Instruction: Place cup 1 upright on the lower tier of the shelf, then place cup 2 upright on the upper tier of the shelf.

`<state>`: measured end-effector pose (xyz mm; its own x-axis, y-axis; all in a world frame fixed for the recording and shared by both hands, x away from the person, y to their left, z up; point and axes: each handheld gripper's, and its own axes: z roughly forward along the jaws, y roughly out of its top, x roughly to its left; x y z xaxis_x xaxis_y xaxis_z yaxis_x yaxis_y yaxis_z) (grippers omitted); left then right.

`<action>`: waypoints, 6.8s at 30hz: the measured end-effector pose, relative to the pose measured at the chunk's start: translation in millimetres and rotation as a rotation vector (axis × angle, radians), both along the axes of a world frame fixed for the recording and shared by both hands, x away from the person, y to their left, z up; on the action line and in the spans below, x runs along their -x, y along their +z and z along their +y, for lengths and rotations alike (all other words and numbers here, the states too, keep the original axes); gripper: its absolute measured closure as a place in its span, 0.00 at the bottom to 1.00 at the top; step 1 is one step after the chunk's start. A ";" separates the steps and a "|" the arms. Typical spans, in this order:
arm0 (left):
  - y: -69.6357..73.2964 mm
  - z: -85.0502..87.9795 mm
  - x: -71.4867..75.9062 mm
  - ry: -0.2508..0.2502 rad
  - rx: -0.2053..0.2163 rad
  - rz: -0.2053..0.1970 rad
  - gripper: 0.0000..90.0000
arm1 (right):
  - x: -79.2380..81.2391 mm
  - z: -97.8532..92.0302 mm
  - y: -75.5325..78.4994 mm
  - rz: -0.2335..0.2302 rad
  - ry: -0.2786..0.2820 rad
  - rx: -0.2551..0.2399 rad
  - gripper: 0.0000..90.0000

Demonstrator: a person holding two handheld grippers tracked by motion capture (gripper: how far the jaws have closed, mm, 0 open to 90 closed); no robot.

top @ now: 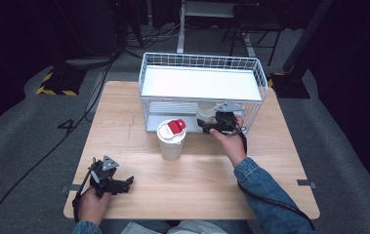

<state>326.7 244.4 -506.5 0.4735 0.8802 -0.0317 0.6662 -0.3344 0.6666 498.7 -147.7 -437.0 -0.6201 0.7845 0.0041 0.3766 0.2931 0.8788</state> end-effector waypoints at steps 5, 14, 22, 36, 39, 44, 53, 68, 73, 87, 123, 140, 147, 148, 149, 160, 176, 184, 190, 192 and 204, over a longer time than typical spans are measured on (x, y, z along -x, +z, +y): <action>0.0 0.0 0.0 0.000 0.000 0.000 0.00 | -5.2 5.3 -8.1 -0.027 -0.005 0.003 0.25; 0.0 0.0 0.0 0.000 0.000 0.000 0.00 | -11.2 12.7 -15.6 -0.057 -0.021 0.021 0.25; 0.0 0.0 0.0 0.000 0.000 0.000 0.00 | -16.2 15.2 -21.8 -0.052 -0.038 0.002 0.25; 0.0 0.0 0.0 0.000 0.000 0.000 0.00 | -20.4 18.2 -29.8 -0.036 -0.047 -0.002 0.25; 0.0 -0.1 0.1 0.000 0.000 0.000 0.00 | -22.0 16.7 -32.7 -0.024 -0.054 -0.008 0.25; 0.0 0.0 0.1 0.000 0.000 0.000 0.00 | -23.1 15.7 -33.6 -0.018 -0.057 -0.017 0.25; 0.0 0.0 0.1 0.000 0.001 0.001 0.00 | -23.1 17.5 -30.6 -0.034 -0.016 -0.003 0.07; 0.2 -0.1 0.6 -0.012 -0.003 0.001 0.00 | -10.5 3.4 -26.4 -0.032 -0.018 -0.039 0.03; 0.4 -1.0 1.5 -0.030 -0.007 0.000 0.00 | 4.2 -13.7 -20.7 -0.040 -0.039 -0.032 0.03; 0.7 -0.6 1.1 -0.059 -0.009 0.002 0.00 | 54.3 -48.2 4.3 -0.060 0.045 -0.019 0.04; 3.5 -10.4 -3.7 -0.059 -0.023 0.035 0.00 | 144.9 -154.8 6.7 0.040 -0.029 0.032 0.05; 12.0 -4.9 -1.8 -0.055 0.140 -0.026 0.00 | 151.3 -188.8 -33.8 0.169 -0.082 0.114 0.05; 16.5 -3.8 1.3 -0.051 0.178 -0.060 0.00 | 145.5 -193.4 -50.8 0.215 -0.104 0.148 0.05; 17.1 -3.5 1.2 -0.060 0.177 -0.066 0.00 | 145.0 -193.7 -53.2 0.222 -0.107 0.151 0.05; 17.5 -4.0 1.6 -0.062 0.180 -0.072 0.00 | 143.3 -193.5 -57.3 0.232 -0.110 0.157 0.05; 22.5 -6.7 3.3 -0.107 0.214 -0.094 0.00 | 138.7 -192.3 -66.2 0.243 -0.117 0.176 0.03; 41.3 -20.4 -4.2 -0.163 0.258 -0.149 0.00 | 137.6 -191.2 -69.0 0.229 -0.121 0.169 0.00; 47.3 -37.1 -10.8 -0.166 0.329 -0.216 0.00 | 137.6 -191.1 -69.0 0.228 -0.121 0.169 0.00; 51.1 -51.3 -17.8 -0.203 0.350 -0.238 0.00 | 137.6 -191.1 -69.0 0.228 -0.121 0.170 0.00; 51.5 -57.3 -21.5 -0.224 0.355 -0.238 0.00 | 137.6 -191.1 -69.0 0.228 -0.121 0.170 0.00; 48.4 -81.8 -48.1 -0.280 0.356 -0.249 0.00 | 137.3 -191.0 -68.9 0.229 -0.119 0.171 0.00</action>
<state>374.7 162.6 -458.1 0.7205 0.6742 -0.1623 0.3903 -0.2008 0.8985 361.5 -338.7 -505.9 -0.5216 0.8532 -0.0052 0.5995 0.3709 0.7092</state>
